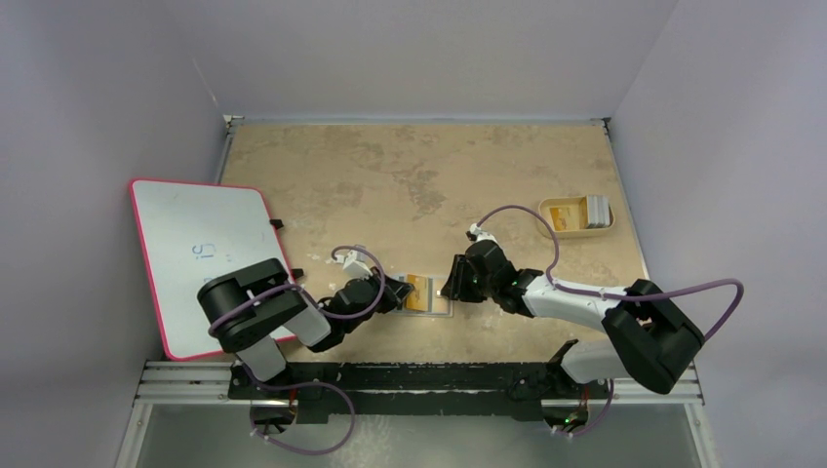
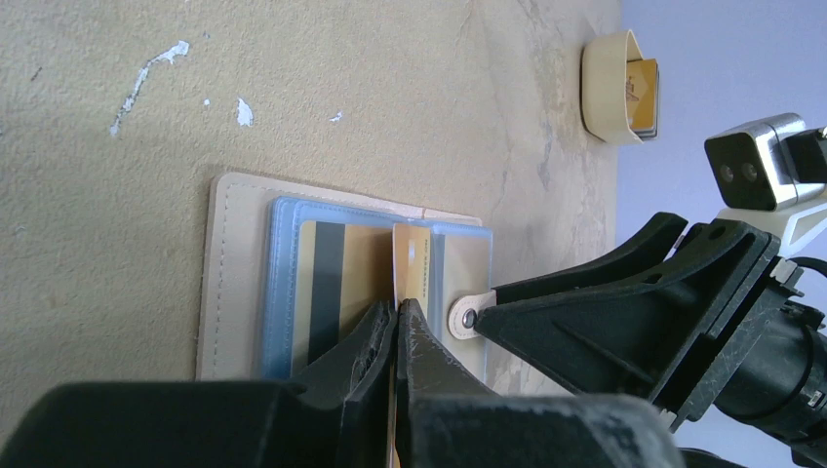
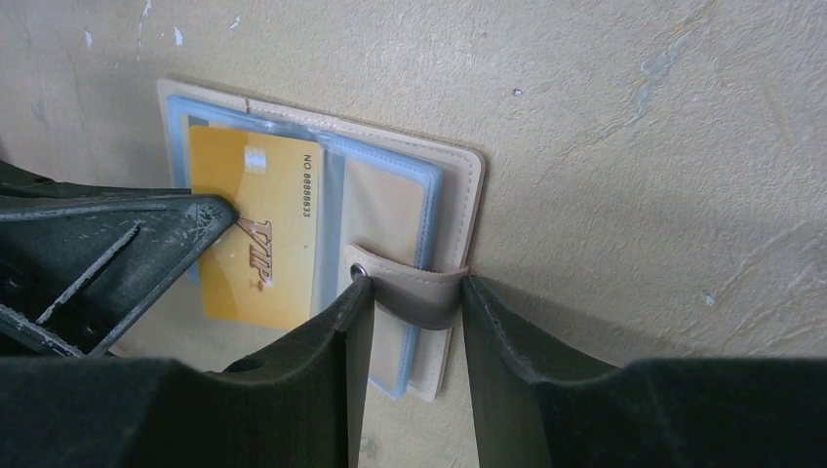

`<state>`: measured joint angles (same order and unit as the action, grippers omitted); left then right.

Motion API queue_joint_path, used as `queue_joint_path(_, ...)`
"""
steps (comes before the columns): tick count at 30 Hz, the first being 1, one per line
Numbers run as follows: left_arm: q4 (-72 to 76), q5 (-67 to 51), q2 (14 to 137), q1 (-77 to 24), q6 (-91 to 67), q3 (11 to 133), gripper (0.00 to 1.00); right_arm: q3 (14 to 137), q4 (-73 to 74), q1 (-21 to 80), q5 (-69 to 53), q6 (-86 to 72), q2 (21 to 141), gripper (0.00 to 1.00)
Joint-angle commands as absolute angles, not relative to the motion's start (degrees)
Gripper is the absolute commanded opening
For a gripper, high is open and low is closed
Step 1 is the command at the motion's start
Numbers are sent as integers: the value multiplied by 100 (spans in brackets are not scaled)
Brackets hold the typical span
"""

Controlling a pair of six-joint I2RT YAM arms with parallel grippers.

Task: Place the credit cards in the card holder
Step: Insert the credit card into the card holder.

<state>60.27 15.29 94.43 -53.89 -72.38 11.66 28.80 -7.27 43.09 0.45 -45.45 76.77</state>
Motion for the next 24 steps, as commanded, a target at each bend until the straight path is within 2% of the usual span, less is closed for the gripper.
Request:
queue_joint_path(1, 6419, 1455, 9719, -5501, -7404, 1172, 0, 2879, -981, 4351, 9, -4623, 7681, 41)
queue_joint_path(14, 6269, 1685, 9706, -5520, -7196, 1234, 0, 2864, -1037, 4350, 26, -4632, 7655, 40)
queue_joint_path(19, 5504, 1696, 9426, -5557, -7441, 1269, 0, 2885, -989, 4351, 35, -4613, 7696, 40)
queue_joint_path(24, 5386, 1727, 9611, -5732, -7568, 1440, 0, 2890, -967, 4351, 78, -4610, 7664, 40)
